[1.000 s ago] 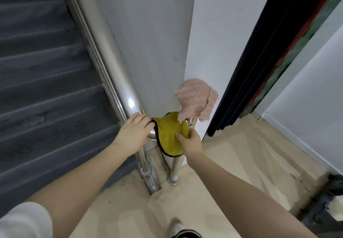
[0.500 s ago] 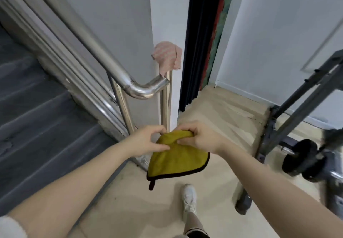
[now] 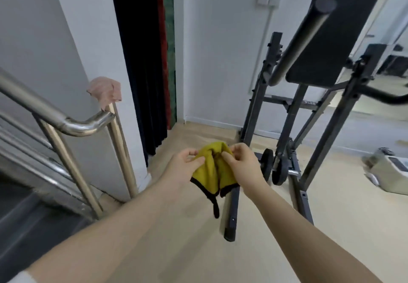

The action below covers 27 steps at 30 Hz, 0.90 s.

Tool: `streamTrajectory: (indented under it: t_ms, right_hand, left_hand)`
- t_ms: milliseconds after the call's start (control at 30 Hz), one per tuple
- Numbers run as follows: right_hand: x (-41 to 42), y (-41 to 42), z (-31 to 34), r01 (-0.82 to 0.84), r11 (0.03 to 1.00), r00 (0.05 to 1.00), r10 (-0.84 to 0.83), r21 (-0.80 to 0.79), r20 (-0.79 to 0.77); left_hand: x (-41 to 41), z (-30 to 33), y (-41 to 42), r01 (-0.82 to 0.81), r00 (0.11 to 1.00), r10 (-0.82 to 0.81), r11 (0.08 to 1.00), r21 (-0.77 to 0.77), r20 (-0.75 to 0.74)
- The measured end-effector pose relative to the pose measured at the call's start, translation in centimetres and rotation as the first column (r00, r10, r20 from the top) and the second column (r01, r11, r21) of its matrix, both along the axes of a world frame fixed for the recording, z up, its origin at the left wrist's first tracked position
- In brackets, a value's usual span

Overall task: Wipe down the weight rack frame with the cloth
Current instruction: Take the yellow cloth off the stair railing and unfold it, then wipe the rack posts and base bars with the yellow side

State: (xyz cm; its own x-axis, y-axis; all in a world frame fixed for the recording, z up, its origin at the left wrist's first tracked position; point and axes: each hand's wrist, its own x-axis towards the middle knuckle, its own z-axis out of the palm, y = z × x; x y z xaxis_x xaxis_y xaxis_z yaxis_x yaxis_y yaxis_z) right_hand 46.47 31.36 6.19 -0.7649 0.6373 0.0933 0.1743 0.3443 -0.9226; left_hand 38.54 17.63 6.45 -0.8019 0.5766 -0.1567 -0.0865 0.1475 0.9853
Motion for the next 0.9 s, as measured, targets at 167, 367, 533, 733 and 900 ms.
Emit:
streamTrajectory:
  t_ms: [167,367,533,733,900]
  right_hand:
    - [9.9,4.3,1.5,-0.099,0.994,0.987,0.092,-0.041,-0.135]
    - [18.0,11.6,2.4,-0.205,0.906,0.97,0.238,0.37,-0.044]
    - [18.0,16.3,3.7,-0.258,0.925,0.947,0.3,0.28,-0.117]
    - [14.2,24.0,2.8,-0.144,0.926,0.966,0.208,0.349,-0.154]
    - [6.9,31.8,5.0,-0.069,0.955,0.986,0.109,0.287,-0.124]
  left_hand:
    - [9.9,2.5,7.0,0.032,0.976,-0.084,0.967,0.251,0.201]
    - [18.3,4.9,14.5,0.193,0.943,-0.262,0.933,0.305,0.205]
    - [18.8,5.8,18.1,0.329,0.944,-0.327,0.912,0.247,-0.051]
    - [11.9,6.6,24.1,0.06,0.864,-0.053,0.998,-0.002,-0.501]
    - [3.7,9.0,30.8,-0.174,0.869,0.218,0.975,0.137,-0.445]
